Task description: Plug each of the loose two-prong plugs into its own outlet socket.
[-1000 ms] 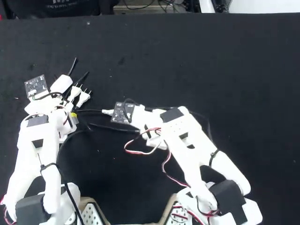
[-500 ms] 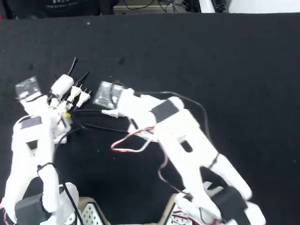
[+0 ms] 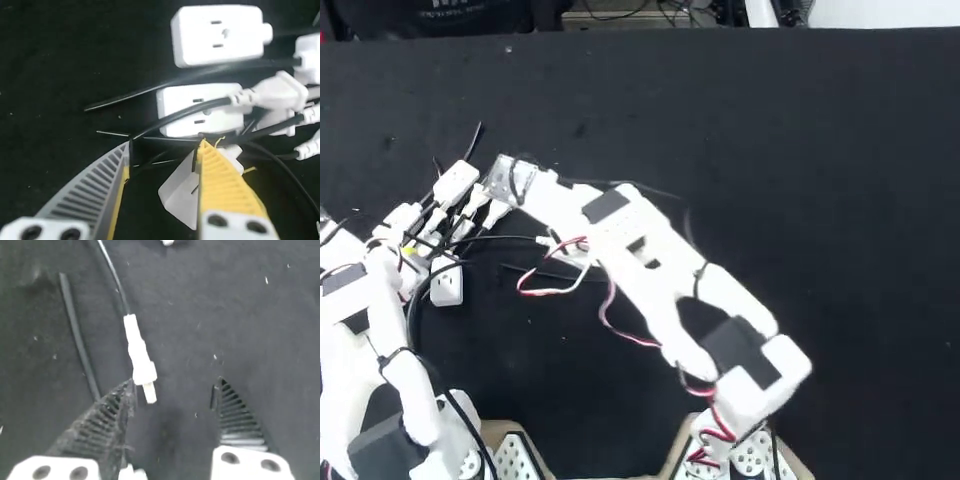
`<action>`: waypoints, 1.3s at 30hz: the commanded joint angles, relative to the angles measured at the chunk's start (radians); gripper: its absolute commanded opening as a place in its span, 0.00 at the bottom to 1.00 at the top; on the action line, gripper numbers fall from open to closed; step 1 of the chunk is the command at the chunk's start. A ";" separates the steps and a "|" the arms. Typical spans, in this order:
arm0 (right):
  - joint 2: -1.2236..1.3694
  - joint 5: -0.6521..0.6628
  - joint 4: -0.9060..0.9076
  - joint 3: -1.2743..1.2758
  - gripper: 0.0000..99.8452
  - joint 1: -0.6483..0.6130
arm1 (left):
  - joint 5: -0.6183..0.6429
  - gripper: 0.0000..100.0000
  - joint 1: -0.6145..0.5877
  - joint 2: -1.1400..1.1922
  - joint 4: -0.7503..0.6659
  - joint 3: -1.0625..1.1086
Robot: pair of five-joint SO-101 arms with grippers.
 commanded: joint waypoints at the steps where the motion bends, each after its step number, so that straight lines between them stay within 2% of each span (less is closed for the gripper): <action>1: 0.074 -0.005 -0.029 -0.122 0.23 -0.057 | 0.031 0.21 -0.019 -0.029 -0.011 -0.033; 5: 0.156 -0.005 -0.029 -0.202 0.23 -0.084 | 0.031 0.21 -0.016 -0.028 -0.009 -0.033; 14: 0.372 -0.003 -0.026 -0.384 0.23 -0.038 | 0.031 0.21 -0.013 -0.032 -0.005 -0.031; 16: 0.390 -0.003 -0.026 -0.395 0.17 -0.035 | 0.031 0.21 -0.013 -0.032 -0.005 -0.031; 18: 0.395 -0.006 -0.026 -0.395 0.02 -0.035 | 0.031 0.21 -0.013 -0.032 -0.005 -0.031; 22: 0.375 -0.011 0.043 -0.417 0.01 -0.015 | 0.031 0.21 -0.013 -0.032 -0.005 -0.033; 25: 0.275 -0.057 0.189 -0.456 0.01 0.029 | 0.031 0.21 -0.013 -0.032 -0.006 -0.033; 33: -0.157 -0.350 0.413 -0.381 0.01 0.235 | 0.031 0.21 -0.013 -0.032 -0.011 -0.033; 39: -0.438 -0.376 0.427 -0.139 0.01 0.465 | 0.031 0.21 -0.013 -0.032 -0.011 -0.031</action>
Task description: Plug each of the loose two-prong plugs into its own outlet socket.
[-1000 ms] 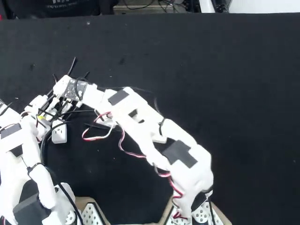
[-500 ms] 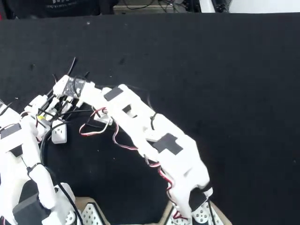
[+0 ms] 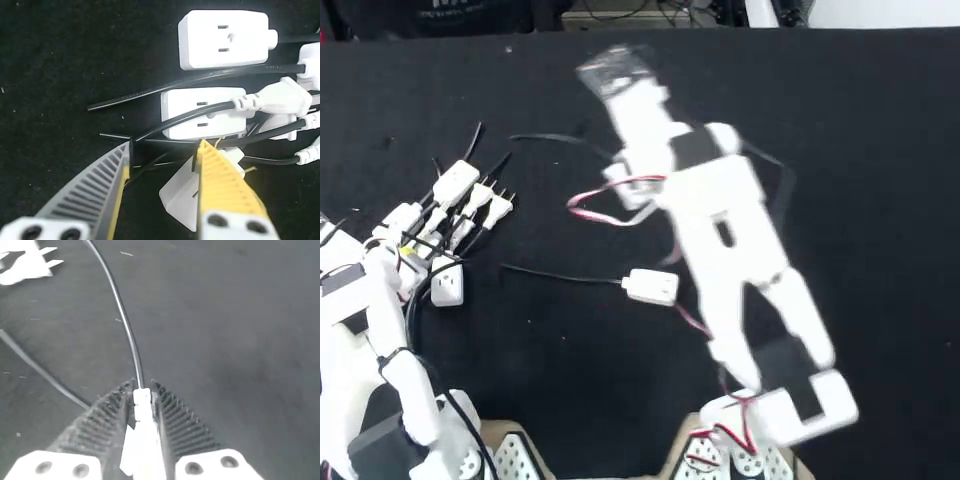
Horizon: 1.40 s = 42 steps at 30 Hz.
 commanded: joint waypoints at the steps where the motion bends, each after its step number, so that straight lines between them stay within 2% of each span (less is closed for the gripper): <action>1: -0.252 -0.015 0.005 0.180 0.01 0.187 | 0.014 0.21 -0.008 -0.032 -0.011 -0.030; 5: -0.375 -0.021 0.000 0.403 0.01 0.331 | 0.014 0.21 -0.008 -0.032 -0.011 -0.028; 9: -0.446 -0.014 -0.147 0.661 0.01 0.427 | 0.014 0.21 0.004 -0.031 -0.011 -0.025; 14: -0.498 -0.014 -0.419 0.966 0.01 0.468 | 0.011 0.21 0.070 -0.029 -0.012 0.001; 17: -0.509 0.002 -0.499 1.063 0.02 0.448 | 0.008 0.21 0.113 -0.032 -0.012 0.012; 23: -0.498 0.170 -0.405 1.061 0.21 0.342 | 0.006 0.21 0.176 -0.025 -0.014 0.019; 26: -0.533 0.218 -0.295 0.975 0.20 0.350 | 0.006 0.21 0.188 -0.023 -0.014 0.021; 30: -0.628 0.259 -0.043 0.748 0.19 0.393 | 0.006 0.21 0.188 -0.023 -0.014 0.021; 32: -0.670 0.351 0.014 0.656 0.19 0.417 | 0.006 0.21 0.188 -0.023 -0.014 0.021; 35: -0.711 0.615 -0.038 0.641 0.19 0.474 | 0.006 0.21 0.185 -0.023 -0.014 0.021; 38: -0.713 0.905 -0.157 0.745 0.19 0.522 | 0.006 0.21 0.182 -0.023 -0.014 0.021; 42: -0.713 1.181 -0.347 0.984 0.19 0.534 | 0.006 0.21 0.182 -0.023 -0.014 0.021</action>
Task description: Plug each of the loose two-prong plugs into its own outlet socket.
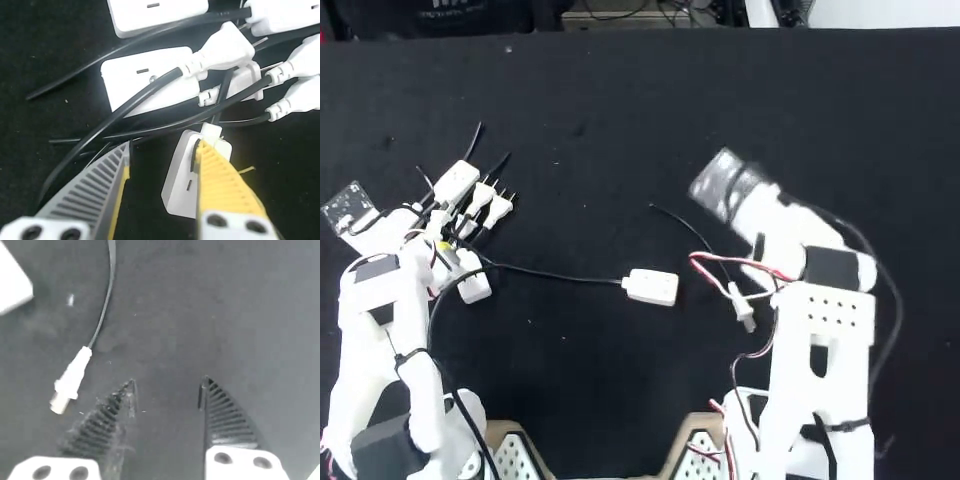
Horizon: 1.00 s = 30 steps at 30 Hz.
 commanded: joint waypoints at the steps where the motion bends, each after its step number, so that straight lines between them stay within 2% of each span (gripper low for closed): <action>1: -0.031 0.328 -0.233 0.232 0.19 0.026 | 0.006 0.21 0.008 -0.017 -0.011 -0.004; 7: -0.028 0.460 -0.562 0.492 0.19 0.028 | 0.005 0.21 0.008 -0.017 -0.011 -0.004; 10: -0.035 0.545 -0.578 0.572 0.19 0.023 | 0.005 0.21 0.008 -0.017 -0.011 -0.004; 13: -0.035 0.543 -0.578 0.587 0.19 -0.012 | 0.005 0.21 0.008 -0.017 -0.011 -0.004; 22: -0.036 0.325 -0.557 0.573 0.19 -0.189 | 0.005 0.21 0.010 -0.017 -0.011 -0.005; 27: -0.036 0.249 -0.344 0.444 0.19 -0.239 | 0.005 0.21 0.008 -0.017 -0.011 -0.007; 30: -0.036 0.112 -0.224 0.311 0.19 -0.235 | 0.005 0.21 0.010 -0.017 -0.011 -0.008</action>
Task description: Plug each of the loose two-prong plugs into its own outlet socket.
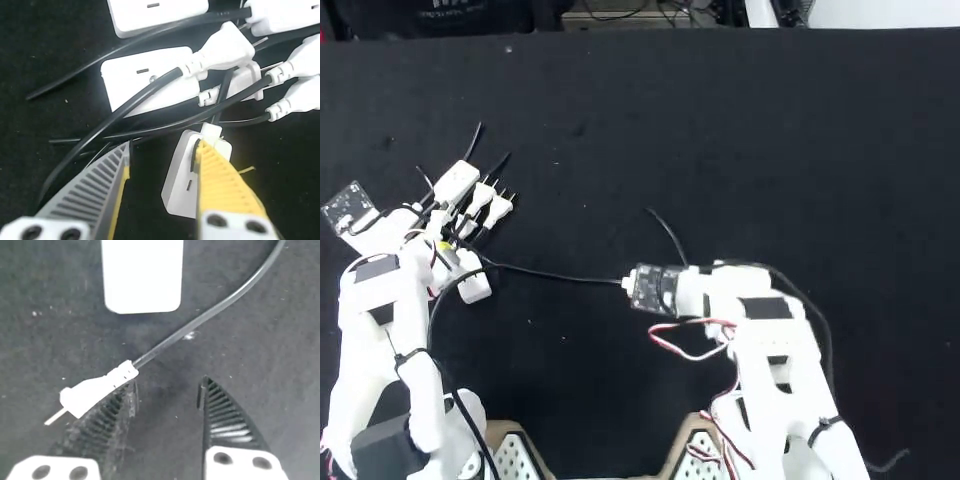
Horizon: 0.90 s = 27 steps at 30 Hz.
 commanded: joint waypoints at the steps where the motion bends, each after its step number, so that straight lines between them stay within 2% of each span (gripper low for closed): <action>1: -0.004 -0.221 0.176 -0.231 0.19 -0.014 | 0.005 0.21 0.010 -0.017 -0.011 -0.008; 6: 0.001 -0.640 0.348 -0.346 0.19 -0.029 | 0.005 0.21 0.008 -0.017 -0.011 -0.010; 10: 0.030 -0.830 0.351 -0.317 0.20 -0.066 | 0.005 0.21 0.008 -0.017 -0.011 -0.008; 21: 0.532 -0.930 0.356 -0.521 0.20 -0.063 | 0.005 0.21 0.007 -0.020 -0.011 -0.005; 27: 0.641 -0.922 0.351 -0.544 0.19 -0.066 | 0.005 0.21 0.007 -0.025 -0.011 -0.005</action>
